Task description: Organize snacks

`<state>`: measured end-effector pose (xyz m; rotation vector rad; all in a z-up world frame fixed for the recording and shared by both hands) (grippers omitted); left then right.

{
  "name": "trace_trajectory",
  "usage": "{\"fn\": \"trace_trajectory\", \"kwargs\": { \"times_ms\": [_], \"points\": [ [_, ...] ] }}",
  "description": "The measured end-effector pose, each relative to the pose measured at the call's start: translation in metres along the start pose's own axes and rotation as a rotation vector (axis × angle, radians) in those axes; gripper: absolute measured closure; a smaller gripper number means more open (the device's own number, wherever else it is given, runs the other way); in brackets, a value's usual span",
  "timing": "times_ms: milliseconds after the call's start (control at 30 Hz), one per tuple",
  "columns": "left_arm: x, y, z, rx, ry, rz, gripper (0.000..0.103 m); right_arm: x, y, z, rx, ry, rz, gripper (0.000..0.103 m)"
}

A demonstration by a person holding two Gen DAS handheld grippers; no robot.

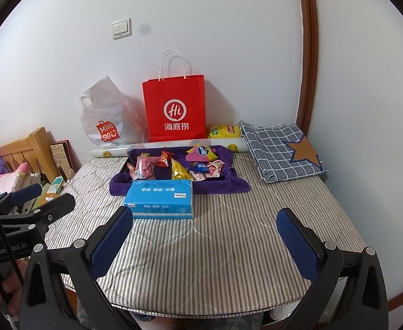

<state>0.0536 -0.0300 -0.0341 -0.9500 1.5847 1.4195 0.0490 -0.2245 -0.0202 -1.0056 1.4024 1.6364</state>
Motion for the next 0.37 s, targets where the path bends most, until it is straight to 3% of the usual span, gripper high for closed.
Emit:
{"fn": "trace_trajectory", "kwargs": {
  "times_ms": [367],
  "points": [
    [-0.0002,-0.0017,0.0014,0.000,-0.004,-0.002,0.001,0.0011,-0.0015,-0.0002,-0.014,-0.012,-0.005,0.000]
  ]
}}
Point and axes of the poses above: each gripper's, at about its wrist camera, not at the fingertips, and y roughly against the way its jaws point, z to its left, x to its underside, the point moved 8 cm from there along -y, roughly the way its jaws point, and after that the axes turned 11 degrees about -z, right-handed, at the moved point
